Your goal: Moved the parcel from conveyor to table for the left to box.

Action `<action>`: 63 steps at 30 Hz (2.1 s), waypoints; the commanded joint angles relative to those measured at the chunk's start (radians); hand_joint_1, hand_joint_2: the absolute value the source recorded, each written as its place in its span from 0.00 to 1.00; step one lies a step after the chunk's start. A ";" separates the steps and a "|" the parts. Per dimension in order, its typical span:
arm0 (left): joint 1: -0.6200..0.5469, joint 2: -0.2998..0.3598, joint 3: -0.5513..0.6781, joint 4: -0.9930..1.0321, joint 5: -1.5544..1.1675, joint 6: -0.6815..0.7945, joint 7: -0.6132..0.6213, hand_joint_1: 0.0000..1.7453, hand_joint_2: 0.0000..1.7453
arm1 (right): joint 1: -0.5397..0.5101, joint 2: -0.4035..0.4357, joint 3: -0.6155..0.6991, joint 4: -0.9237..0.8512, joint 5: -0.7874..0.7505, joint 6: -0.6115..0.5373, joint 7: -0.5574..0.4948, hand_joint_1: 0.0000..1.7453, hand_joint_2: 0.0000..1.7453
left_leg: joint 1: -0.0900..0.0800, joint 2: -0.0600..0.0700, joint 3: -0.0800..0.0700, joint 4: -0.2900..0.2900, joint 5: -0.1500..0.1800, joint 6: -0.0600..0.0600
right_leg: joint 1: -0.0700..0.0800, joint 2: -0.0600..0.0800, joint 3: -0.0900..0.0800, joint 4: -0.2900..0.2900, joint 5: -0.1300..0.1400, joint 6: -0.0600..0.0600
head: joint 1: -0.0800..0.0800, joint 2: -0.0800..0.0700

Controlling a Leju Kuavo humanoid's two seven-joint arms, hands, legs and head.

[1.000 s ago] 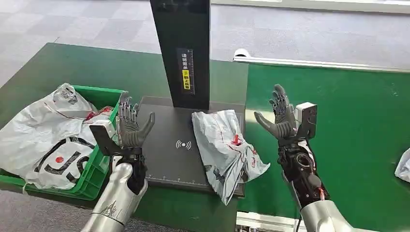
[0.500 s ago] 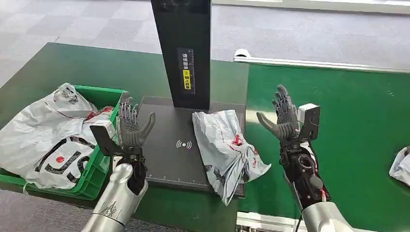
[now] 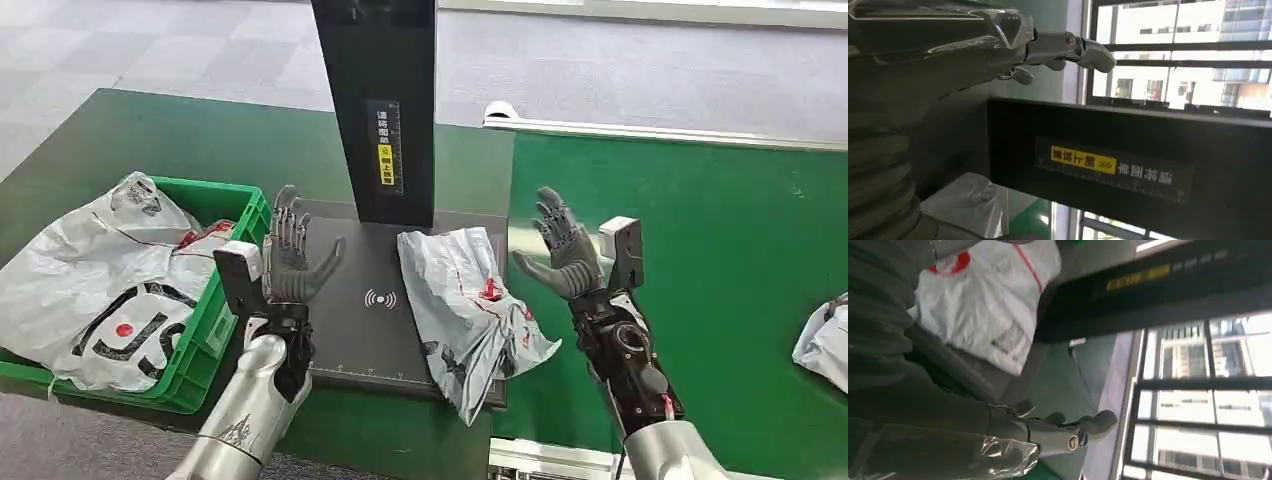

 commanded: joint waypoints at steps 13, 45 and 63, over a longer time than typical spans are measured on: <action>-0.059 0.026 -0.359 0.029 -0.529 -0.214 -0.017 0.00 1.00 | -0.049 0.003 -0.027 0.086 0.145 -0.227 -0.074 0.00 1.00 | 0.001 -0.003 0.002 0.000 0.000 0.000 | 0.001 -0.003 0.003 -0.001 -0.001 -0.001 | 0.000 0.000; -0.173 -0.019 -0.273 0.469 -0.894 -0.048 0.544 0.00 1.00 | 0.025 0.054 -0.082 0.009 0.224 -0.283 -0.017 0.00 1.00 | 0.001 0.002 0.006 -0.002 0.000 0.000 | 0.001 0.002 0.007 -0.003 0.001 -0.001 | 0.000 0.000; -0.081 0.007 -0.142 0.289 -0.982 0.337 0.421 0.00 1.00 | 0.065 0.051 -0.089 -0.059 0.226 -0.273 0.003 0.00 1.00 | 0.000 0.001 0.007 -0.001 0.000 -0.001 | 0.000 0.001 0.007 0.000 0.000 -0.001 | 0.000 0.000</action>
